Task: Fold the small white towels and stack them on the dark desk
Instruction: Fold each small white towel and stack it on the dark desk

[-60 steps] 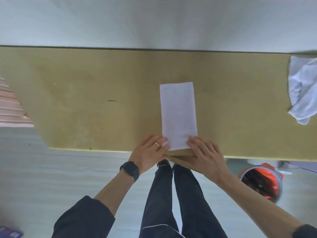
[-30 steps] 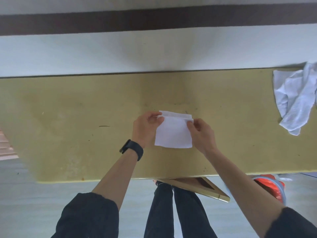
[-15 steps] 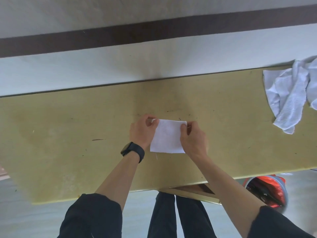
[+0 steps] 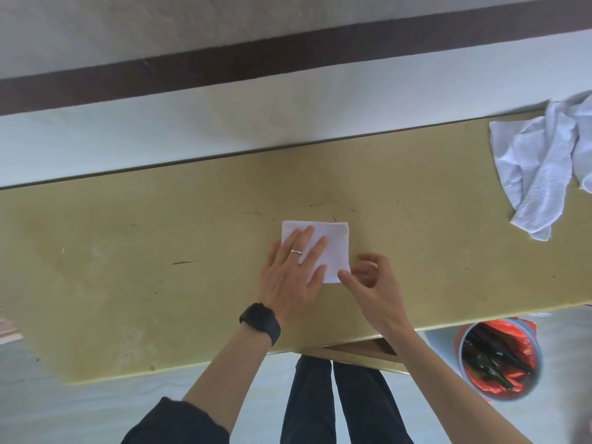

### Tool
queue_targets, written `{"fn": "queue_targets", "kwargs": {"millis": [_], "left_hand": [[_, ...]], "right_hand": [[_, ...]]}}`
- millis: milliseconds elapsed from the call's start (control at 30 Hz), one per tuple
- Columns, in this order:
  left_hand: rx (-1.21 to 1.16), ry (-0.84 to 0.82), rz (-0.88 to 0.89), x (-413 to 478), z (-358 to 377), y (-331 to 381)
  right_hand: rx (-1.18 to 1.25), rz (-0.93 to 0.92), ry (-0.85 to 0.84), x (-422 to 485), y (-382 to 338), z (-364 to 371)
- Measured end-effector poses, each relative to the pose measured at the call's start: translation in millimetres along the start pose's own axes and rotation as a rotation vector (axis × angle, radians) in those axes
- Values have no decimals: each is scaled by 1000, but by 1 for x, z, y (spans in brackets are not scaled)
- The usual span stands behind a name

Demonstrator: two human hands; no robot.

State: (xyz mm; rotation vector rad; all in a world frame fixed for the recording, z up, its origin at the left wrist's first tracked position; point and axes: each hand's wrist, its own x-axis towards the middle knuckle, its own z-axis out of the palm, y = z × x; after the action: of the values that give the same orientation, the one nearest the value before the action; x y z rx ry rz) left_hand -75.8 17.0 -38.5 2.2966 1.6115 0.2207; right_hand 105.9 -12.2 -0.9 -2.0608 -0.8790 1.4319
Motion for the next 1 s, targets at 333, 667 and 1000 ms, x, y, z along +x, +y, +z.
{"fn": "queue_targets", "kwargs": {"millis": [333, 667, 1000], "left_hand": [[28, -279, -64, 9, 20, 10], [30, -176, -153, 5, 14, -22], [6, -191, -151, -8, 16, -19]], "right_hand": [[-91, -14, -38, -5, 15, 3], [-769, -611, 204, 26, 5, 44], [-987, -590, 119, 39, 34, 42]]}}
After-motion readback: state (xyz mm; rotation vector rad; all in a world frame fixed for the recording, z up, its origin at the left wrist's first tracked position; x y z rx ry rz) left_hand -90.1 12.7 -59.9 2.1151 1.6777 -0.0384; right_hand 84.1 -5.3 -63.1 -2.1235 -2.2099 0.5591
